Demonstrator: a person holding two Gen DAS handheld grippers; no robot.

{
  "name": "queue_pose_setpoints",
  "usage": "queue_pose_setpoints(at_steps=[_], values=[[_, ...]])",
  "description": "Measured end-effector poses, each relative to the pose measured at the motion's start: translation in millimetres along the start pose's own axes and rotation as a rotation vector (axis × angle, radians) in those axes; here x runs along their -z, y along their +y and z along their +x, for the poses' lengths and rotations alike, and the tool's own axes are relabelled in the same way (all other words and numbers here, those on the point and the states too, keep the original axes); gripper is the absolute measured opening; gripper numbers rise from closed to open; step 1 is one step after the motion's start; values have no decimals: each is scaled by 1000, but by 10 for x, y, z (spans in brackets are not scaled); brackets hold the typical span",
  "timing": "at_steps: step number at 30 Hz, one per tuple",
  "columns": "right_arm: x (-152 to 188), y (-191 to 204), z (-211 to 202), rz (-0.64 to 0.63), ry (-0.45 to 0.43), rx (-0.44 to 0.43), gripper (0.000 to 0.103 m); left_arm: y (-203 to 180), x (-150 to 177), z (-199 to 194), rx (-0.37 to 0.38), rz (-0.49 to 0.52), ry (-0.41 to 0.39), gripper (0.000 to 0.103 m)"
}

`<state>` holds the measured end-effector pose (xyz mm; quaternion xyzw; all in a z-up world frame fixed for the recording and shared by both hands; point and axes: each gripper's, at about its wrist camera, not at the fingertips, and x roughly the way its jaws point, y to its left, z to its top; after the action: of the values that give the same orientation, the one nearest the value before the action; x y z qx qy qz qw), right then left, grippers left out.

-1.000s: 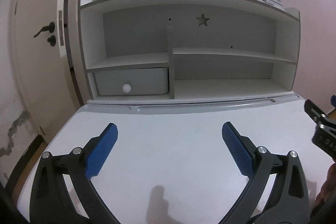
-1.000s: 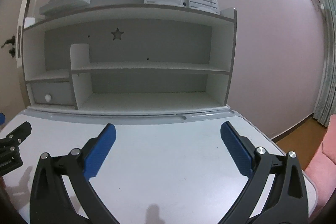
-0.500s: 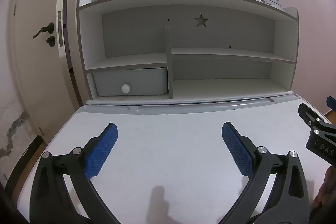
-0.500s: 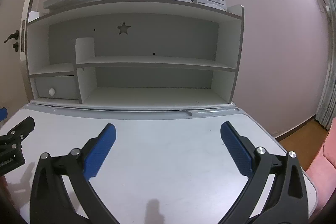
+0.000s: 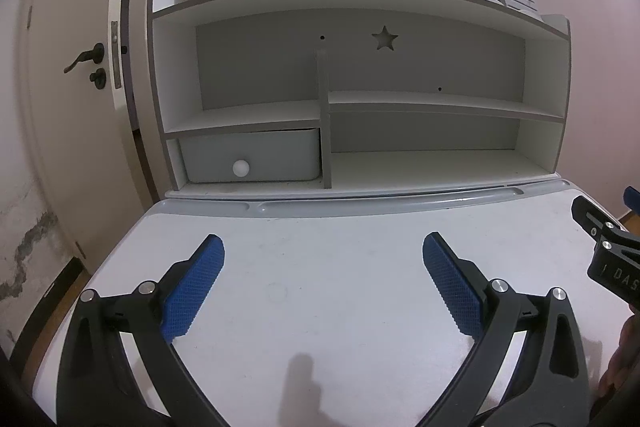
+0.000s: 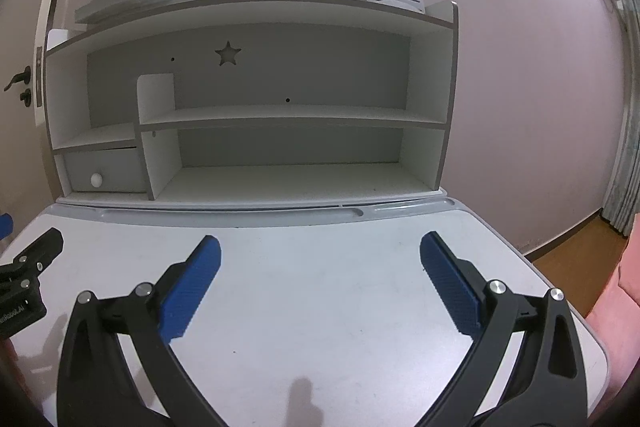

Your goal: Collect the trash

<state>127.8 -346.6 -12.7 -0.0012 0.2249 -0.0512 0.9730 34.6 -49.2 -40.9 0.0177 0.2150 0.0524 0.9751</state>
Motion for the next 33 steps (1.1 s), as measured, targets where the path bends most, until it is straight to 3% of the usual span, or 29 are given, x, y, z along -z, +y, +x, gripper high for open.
queue_pose_setpoints(at_steps=[33], values=[[1,21,-12,-12,-6,-6,96,-12,5,-10,-2,1,2,97]])
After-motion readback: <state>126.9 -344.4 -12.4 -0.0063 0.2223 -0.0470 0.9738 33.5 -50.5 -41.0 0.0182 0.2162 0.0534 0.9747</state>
